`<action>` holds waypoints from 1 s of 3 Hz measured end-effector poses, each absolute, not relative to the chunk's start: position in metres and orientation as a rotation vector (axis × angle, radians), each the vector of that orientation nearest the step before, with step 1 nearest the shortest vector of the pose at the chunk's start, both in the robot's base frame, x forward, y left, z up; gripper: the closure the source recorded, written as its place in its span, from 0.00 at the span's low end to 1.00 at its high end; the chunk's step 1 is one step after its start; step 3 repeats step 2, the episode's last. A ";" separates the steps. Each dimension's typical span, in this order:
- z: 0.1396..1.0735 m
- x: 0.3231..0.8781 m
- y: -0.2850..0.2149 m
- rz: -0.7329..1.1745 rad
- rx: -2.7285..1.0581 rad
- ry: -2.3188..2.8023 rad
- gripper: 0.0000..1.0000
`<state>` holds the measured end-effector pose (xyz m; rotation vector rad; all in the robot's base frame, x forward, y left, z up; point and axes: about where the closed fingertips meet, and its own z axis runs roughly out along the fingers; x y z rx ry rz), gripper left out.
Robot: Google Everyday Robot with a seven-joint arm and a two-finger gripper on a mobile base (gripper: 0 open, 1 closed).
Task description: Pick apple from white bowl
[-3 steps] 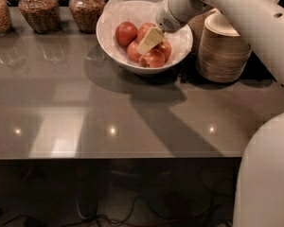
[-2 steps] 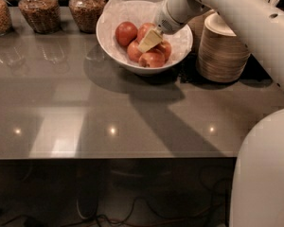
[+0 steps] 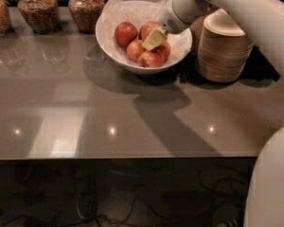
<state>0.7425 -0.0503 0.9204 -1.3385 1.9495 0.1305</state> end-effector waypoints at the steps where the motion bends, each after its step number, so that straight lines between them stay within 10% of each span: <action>1: 0.941 0.717 -0.058 0.149 -1.354 1.865 1.00; 3: 0.959 0.678 -0.070 0.228 -1.427 1.749 1.00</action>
Offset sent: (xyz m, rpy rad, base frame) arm -0.1247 -0.0441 0.0646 0.1229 -0.1366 0.3571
